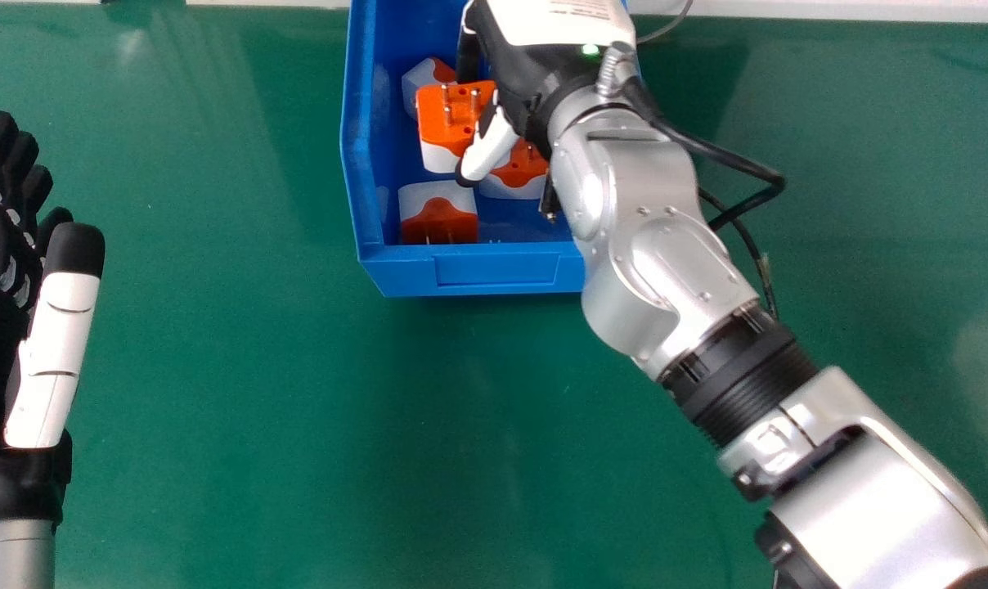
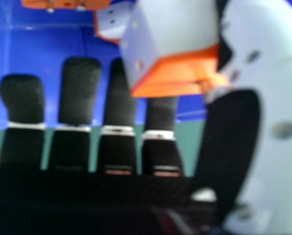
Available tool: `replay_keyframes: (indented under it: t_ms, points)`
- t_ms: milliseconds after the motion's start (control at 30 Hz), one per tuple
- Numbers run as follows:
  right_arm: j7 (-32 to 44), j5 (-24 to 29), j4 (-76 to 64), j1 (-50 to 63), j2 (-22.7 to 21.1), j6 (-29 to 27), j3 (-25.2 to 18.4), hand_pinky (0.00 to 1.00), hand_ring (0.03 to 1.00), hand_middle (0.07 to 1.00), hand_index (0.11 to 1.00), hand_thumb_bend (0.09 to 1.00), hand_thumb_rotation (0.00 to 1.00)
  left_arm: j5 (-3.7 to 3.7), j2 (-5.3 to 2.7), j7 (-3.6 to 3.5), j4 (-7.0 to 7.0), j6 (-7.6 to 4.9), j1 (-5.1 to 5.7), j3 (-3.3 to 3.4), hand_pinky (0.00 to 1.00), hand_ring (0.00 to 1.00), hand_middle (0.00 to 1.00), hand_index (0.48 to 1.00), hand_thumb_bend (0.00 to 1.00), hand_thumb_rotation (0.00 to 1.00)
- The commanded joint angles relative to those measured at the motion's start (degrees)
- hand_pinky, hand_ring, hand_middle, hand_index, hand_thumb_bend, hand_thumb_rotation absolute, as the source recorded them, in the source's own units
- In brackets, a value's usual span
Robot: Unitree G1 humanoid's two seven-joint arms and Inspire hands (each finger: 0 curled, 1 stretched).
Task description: Pick all objects and put in blue box
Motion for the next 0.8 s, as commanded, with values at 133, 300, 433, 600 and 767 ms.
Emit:
replay_keyframes:
  t_ms: [133,300,433,600,767]
  points:
    - [-6.0,2.1,5.7,-4.3,0.7,-1.4,1.0,0.19,0.376,0.507,0.514,0.495,0.01,0.48,0.02,0.28,-2.15,-0.62,0.55,-0.28,0.95,0.98,0.99,0.979,0.73,0.87]
    - [-9.9,4.0,10.5,-5.3,0.7,-3.5,1.9,0.18,0.379,0.511,0.506,0.501,0.01,-0.24,0.20,-0.30,-1.67,-1.16,0.31,-0.51,0.95,0.98,0.99,0.980,0.73,0.87]
    - [-12.0,5.0,13.7,-5.8,1.1,-4.7,2.7,0.17,0.373,0.501,0.516,0.502,0.00,0.07,0.17,-0.04,-2.27,-0.45,0.54,-0.45,0.95,0.98,0.99,0.983,0.74,0.86]
    - [-14.6,6.4,17.1,-6.4,1.9,-5.6,2.8,0.17,0.380,0.511,0.503,0.506,0.00,0.50,0.33,0.19,-2.78,-0.12,1.03,-0.11,0.96,0.99,0.99,0.990,0.75,0.87]
    - [-17.3,7.1,19.3,-7.0,1.9,-5.9,3.3,0.18,0.383,0.516,0.499,0.507,0.00,-0.39,0.41,-0.05,-2.00,-0.59,0.70,0.22,0.96,0.98,0.99,0.987,0.75,0.87]
